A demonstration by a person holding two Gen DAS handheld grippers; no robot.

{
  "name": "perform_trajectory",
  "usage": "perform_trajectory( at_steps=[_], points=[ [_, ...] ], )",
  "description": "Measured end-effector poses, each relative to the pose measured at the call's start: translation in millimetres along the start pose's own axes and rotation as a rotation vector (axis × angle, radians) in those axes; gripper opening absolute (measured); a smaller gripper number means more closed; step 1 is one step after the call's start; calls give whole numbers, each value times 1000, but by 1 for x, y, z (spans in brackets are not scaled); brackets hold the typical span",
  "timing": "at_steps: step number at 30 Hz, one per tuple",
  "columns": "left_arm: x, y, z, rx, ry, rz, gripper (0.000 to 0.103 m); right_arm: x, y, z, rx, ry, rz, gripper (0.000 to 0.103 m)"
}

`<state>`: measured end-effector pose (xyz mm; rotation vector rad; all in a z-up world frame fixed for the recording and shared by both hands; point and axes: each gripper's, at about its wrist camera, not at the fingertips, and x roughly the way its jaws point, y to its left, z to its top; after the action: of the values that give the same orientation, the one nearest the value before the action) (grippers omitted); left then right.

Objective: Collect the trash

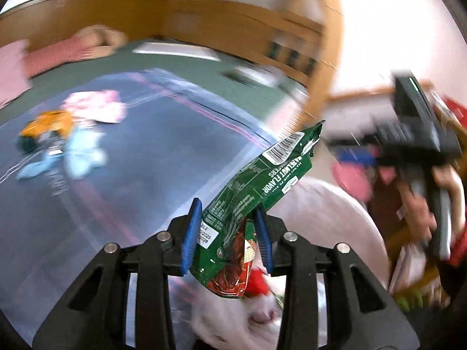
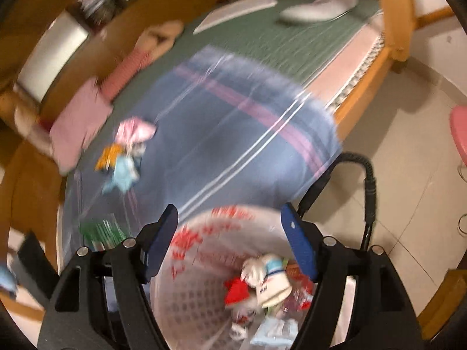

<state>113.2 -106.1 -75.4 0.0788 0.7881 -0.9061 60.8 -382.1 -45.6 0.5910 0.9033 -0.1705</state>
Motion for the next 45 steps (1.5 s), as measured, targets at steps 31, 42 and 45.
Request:
perform_trajectory(
  at_steps=[31,42,45],
  points=[
    [-42,207,-65,-992,56,932,93,264,274,15,-424,169,92,81],
    [-84,218,-90,-1097,-60,981,93,278,283,-17,-467,396,313,23],
    [-93,218,-93,-1125,-96,996,93,266,291,-37,-543,539,416,24]
  ],
)
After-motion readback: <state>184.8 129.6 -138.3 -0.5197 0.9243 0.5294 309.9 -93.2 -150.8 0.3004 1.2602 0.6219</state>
